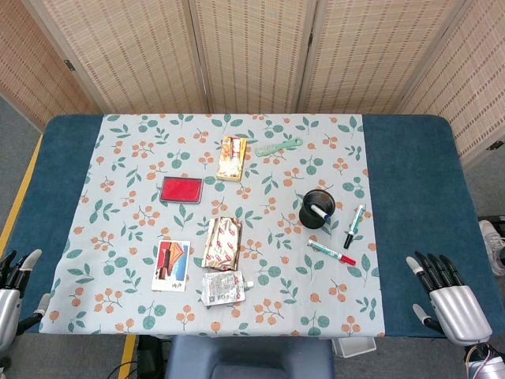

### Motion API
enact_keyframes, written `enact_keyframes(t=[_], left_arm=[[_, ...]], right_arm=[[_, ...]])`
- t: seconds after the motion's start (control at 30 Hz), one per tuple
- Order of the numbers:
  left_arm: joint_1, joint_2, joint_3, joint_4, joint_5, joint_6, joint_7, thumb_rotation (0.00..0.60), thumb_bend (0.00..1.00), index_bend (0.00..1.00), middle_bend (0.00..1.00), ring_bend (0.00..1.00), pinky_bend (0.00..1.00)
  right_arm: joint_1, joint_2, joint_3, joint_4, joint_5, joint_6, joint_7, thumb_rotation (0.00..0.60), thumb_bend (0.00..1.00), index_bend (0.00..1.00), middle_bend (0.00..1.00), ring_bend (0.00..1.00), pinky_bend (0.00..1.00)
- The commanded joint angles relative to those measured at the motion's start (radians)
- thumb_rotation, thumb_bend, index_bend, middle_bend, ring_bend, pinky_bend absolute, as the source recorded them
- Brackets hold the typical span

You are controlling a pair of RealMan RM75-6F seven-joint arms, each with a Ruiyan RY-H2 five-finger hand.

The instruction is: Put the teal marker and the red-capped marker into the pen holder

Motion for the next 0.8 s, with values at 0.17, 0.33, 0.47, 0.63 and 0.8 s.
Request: enact_keyframes(t=[0.17, 0.33, 0.47, 0.63, 0.8], left_arm=[[-0.001, -0.003, 0.0, -0.002, -0.009, -0.003, 0.008, 0.6, 0.4, 0.02, 0.19, 0.07, 0.27], [-0.001, -0.004, 0.0, -0.005, -0.012, 0.001, 0.01, 0.6, 0.4, 0.02, 0.19, 0.07, 0.27], [-0.001, -0.001, 0.0, -0.006, -0.012, 0.002, 0.004, 0.6, 0.4, 0.02, 0.19, 0.07, 0.27], [0.003, 0.003, -0.003, -0.002, -0.018, 0.013, -0.007, 0.6, 0.4, 0.02, 0.19, 0.07, 0.27], [0.008, 0.006, -0.008, -0.005, -0.036, 0.018, -0.008, 0.6, 0.4, 0.02, 0.19, 0.07, 0.27]], right_arm=[[0.01, -0.006, -0.008, 0.004, -0.016, -0.016, -0.009, 0.6, 0.3, 0.0, 0.0, 0.0, 0.0], [0.042, -0.021, -0.007, 0.033, -0.051, -0.041, -0.003, 0.6, 0.3, 0.0, 0.0, 0.0, 0.0], [0.104, -0.001, 0.006, 0.052, -0.096, -0.081, -0.002, 0.6, 0.3, 0.01, 0.0, 0.0, 0.0], [0.177, 0.047, 0.04, 0.053, -0.128, -0.115, -0.023, 0.6, 0.3, 0.13, 0.0, 0.0, 0.0], [0.253, 0.075, 0.062, 0.061, -0.142, -0.188, -0.048, 0.6, 0.3, 0.26, 0.0, 0.0, 0.0]])
